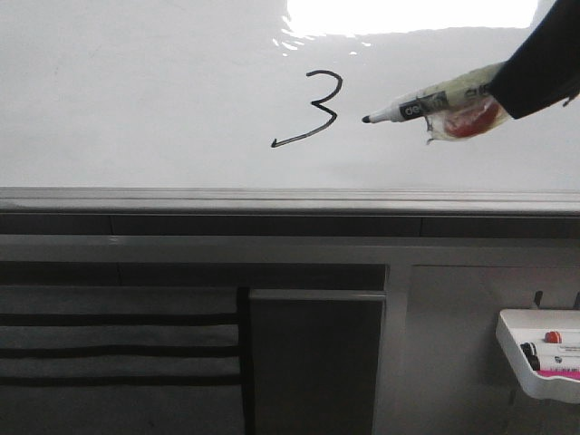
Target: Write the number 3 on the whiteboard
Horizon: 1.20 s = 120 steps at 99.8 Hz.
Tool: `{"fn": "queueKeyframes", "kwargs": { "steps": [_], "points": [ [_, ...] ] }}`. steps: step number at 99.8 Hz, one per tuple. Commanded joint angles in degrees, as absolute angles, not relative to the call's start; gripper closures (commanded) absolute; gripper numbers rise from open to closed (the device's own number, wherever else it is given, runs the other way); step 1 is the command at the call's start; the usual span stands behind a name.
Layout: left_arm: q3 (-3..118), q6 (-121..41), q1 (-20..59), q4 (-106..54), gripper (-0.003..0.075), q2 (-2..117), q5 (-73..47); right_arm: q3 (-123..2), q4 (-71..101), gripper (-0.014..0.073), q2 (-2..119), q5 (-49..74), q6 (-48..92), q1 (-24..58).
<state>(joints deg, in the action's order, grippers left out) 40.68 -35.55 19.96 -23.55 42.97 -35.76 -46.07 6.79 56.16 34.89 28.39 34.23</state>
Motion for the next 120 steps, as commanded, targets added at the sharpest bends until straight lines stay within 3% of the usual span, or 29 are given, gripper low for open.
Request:
{"fn": "queueKeyframes", "kwargs": {
  "steps": [1,22,51,83,120],
  "points": [
    [43.9,-41.7,19.9,-27.0,0.0408,45.3,-37.2,-47.6,6.9,0.0627,55.1,28.6,34.8,35.2],
    [48.8,-54.0,24.7,-32.3,0.0408,52.0,-41.6,-47.6,6.9,0.0627,55.1,20.5,48.2,43.3],
    [56.8,-62.3,36.0,-30.0,0.0407,59.9,-41.6,-47.6,6.9,0.0627,55.1,18.0,49.7,51.2],
    [61.6,-62.4,46.8,-19.7,0.0405,67.0,-41.5,-47.6,6.9,0.0627,55.1,18.6,49.7,52.0],
    [61.7,-62.4,47.5,-18.5,0.0405,68.6,-41.0,-47.6,6.9,0.0627,55.1,19.2,49.7,52.0]
  ]
}}
